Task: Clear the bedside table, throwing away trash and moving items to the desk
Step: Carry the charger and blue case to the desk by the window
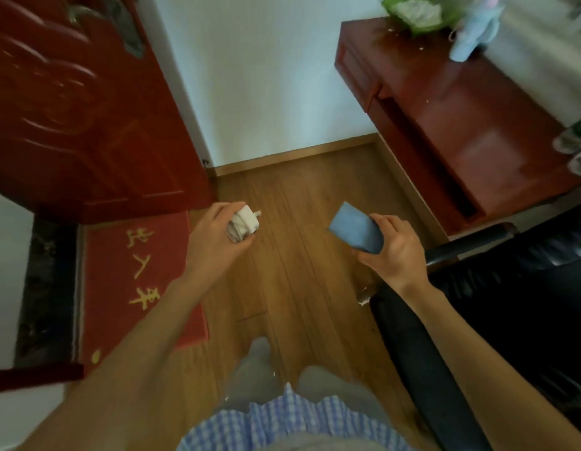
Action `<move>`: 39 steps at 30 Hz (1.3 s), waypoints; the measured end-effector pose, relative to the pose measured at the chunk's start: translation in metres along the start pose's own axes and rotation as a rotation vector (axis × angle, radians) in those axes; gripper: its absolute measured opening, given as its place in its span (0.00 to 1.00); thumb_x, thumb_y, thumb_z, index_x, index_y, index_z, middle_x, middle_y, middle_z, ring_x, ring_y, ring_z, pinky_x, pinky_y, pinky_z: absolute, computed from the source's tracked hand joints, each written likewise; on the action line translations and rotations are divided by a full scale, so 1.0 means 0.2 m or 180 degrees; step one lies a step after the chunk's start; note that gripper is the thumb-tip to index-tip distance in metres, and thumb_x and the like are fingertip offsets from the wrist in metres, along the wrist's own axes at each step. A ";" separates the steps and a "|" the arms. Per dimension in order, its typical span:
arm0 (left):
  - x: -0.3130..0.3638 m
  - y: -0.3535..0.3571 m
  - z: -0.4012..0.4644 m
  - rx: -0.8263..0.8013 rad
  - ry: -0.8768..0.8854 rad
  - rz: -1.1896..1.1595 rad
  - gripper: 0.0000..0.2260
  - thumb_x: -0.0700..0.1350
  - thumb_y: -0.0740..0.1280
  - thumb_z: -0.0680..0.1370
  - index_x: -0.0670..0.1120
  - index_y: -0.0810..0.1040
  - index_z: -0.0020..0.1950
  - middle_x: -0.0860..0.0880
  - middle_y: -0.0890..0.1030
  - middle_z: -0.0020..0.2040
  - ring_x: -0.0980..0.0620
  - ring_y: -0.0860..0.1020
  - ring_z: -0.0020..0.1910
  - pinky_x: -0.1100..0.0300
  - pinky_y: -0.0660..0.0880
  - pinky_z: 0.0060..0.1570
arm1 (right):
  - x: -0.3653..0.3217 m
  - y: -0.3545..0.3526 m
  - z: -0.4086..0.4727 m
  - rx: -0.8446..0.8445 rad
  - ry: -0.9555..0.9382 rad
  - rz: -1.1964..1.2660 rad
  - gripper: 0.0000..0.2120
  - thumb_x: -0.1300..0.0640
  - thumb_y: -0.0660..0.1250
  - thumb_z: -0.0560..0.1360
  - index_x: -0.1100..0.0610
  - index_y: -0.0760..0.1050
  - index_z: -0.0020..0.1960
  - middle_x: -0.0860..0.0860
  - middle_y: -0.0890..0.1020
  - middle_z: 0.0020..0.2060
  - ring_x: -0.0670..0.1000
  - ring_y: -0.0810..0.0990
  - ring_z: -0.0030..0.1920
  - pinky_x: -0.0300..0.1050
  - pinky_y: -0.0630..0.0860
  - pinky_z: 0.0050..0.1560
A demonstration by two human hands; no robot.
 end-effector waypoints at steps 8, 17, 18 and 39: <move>-0.05 0.10 0.65 -0.0523 0.0445 -0.0012 0.24 0.47 0.75 0.70 0.50 0.74 0.64 0.50 0.75 0.60 0.51 0.75 0.56 0.63 0.69 0.47 | 0.03 0.04 0.27 0.0113 0.0675 -0.0240 0.35 0.47 0.76 0.65 0.57 0.69 0.67 0.54 0.76 0.59 0.54 0.74 0.58 0.52 0.72 0.57; 0.16 0.41 1.40 -0.0778 0.0960 -0.0113 0.25 0.48 0.74 0.70 0.50 0.73 0.65 0.49 0.75 0.59 0.49 0.75 0.55 0.58 0.76 0.49 | 0.35 0.03 0.77 0.0313 0.0908 -0.0497 0.34 0.48 0.77 0.63 0.59 0.71 0.64 0.55 0.77 0.56 0.55 0.75 0.53 0.53 0.75 0.51; 0.19 0.44 1.49 -0.0805 0.0966 -0.0094 0.25 0.48 0.74 0.70 0.50 0.73 0.66 0.49 0.75 0.59 0.50 0.75 0.55 0.61 0.74 0.48 | 0.40 0.02 0.85 0.0364 0.0935 -0.0481 0.34 0.49 0.77 0.63 0.59 0.71 0.64 0.55 0.78 0.56 0.55 0.76 0.52 0.54 0.76 0.51; 0.73 1.34 2.90 -0.1425 0.1548 -0.0284 0.25 0.45 0.76 0.68 0.46 0.75 0.64 0.48 0.77 0.58 0.49 0.77 0.54 0.59 0.74 0.51 | 1.29 -0.03 1.93 0.0550 0.1734 -0.0477 0.34 0.50 0.78 0.62 0.59 0.71 0.64 0.55 0.78 0.55 0.55 0.75 0.53 0.53 0.75 0.51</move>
Point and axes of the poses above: each hand's wrist, its own z-axis towards the middle knuckle, its own y-axis out of the palm, x = y × z, the point moved 8 cm from there along z, towards the middle knuckle
